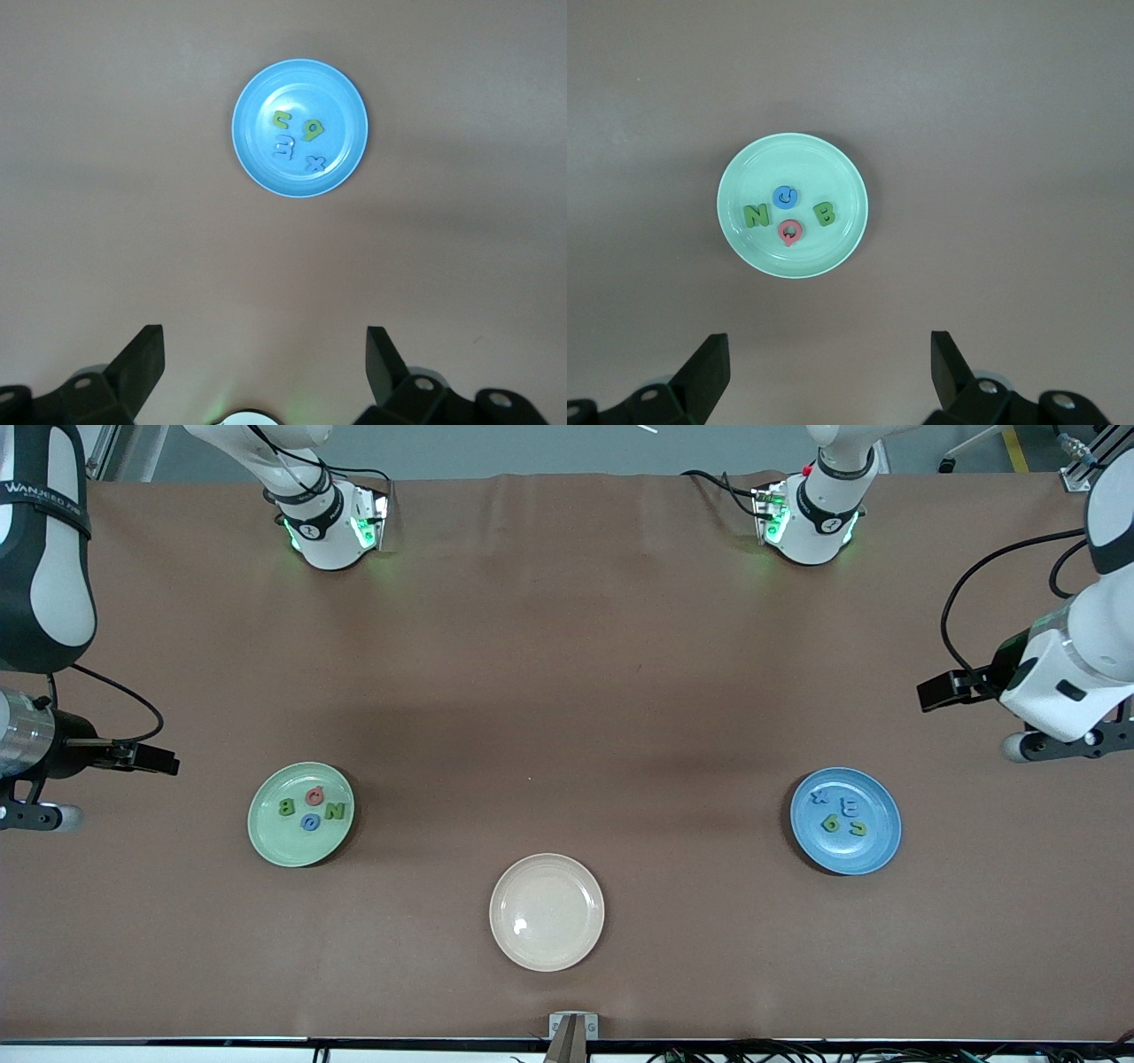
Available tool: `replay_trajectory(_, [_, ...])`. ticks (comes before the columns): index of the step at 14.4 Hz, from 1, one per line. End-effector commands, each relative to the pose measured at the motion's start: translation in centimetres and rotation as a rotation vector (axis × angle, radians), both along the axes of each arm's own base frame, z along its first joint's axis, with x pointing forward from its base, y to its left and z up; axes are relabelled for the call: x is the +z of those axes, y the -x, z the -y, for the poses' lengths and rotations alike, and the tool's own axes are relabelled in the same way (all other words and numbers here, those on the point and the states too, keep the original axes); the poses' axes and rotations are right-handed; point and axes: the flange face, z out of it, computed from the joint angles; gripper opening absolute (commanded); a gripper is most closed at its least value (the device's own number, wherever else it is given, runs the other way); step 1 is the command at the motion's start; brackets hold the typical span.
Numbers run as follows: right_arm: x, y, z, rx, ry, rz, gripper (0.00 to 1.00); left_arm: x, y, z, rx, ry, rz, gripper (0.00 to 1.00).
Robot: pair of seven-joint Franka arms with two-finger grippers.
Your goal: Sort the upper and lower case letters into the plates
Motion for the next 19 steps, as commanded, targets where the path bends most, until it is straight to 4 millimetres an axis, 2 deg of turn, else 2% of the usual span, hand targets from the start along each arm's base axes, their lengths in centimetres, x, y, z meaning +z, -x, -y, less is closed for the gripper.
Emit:
replay_trajectory(1, [0.8, 0.7, 0.1, 0.076, -0.028, -0.028, 1.0, 1.6, 0.6, -1.8, -0.002, 0.007, 0.033, 1.0])
replay_trajectory(3, [1.7, 1.5, 0.9, 0.063, -0.071, -0.037, 1.0, 3.9, 2.2, -2.2, -0.017, 0.014, 0.064, 1.0])
replay_trajectory(5, [2.8, 2.4, 0.8, 0.063, -0.064, -0.035, 1.0, 5.0, 3.5, -0.8, -0.045, 0.007, 0.08, 1.0])
replay_trajectory(9, [3.9, 4.3, -0.4, 0.07, -0.039, -0.031, 1.0, 4.9, 4.6, -1.1, -0.073, 0.009, 0.067, 1.0])
replay_trajectory(13, [5.9, 5.7, -0.2, 0.068, -0.038, -0.008, 1.0, 4.3, 7.2, -1.1, -0.077, 0.009, 0.105, 1.0])
replay_trajectory(17, [8.0, 7.2, -0.3, 0.07, -0.026, 0.034, 1.0, 4.9, 7.8, -0.5, -0.088, 0.008, 0.117, 1.0])
replay_trajectory(19, [8.4, 7.5, -0.4, 0.069, -0.026, 0.043, 1.0, 5.0, 7.8, -0.2, -0.093, 0.012, 0.119, 1.0])
